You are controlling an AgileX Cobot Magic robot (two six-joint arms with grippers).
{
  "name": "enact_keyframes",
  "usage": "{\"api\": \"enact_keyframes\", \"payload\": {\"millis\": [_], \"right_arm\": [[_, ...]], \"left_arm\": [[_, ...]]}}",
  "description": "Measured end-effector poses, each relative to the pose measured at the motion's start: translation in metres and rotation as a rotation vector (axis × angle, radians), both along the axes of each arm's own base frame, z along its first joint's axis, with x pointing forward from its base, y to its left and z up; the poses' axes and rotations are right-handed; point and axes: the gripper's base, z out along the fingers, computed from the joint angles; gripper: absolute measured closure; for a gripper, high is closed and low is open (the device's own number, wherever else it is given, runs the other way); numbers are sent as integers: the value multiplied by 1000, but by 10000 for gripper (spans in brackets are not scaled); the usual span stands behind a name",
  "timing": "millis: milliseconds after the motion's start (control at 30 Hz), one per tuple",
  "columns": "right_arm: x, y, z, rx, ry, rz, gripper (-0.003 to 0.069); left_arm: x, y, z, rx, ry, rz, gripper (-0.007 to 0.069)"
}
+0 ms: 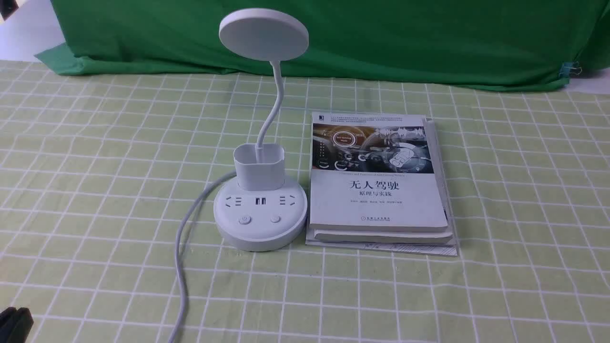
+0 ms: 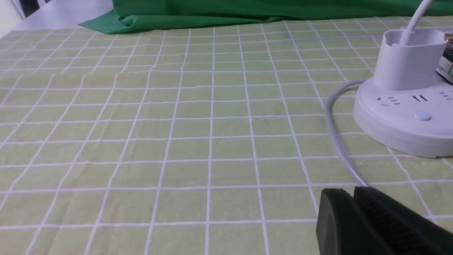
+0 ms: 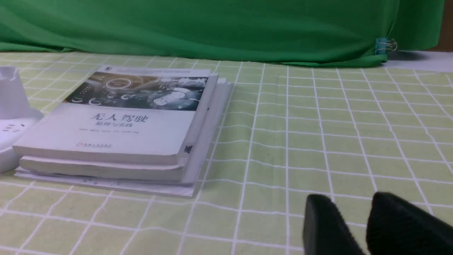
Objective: Turn on the table lamp on the green coffee tablecloth with your hand.
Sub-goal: 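Press the power button on the lamp base to turn the lamp on with the left gripper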
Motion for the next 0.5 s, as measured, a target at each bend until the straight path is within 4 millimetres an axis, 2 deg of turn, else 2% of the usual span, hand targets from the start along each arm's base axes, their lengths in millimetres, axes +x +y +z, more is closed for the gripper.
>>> {"api": "enact_keyframes", "payload": {"millis": [500], "right_arm": [[0, 0, 0, 0, 0, 0, 414]], "left_arm": [[0, 0, 0, 0, 0, 0, 575]]}}
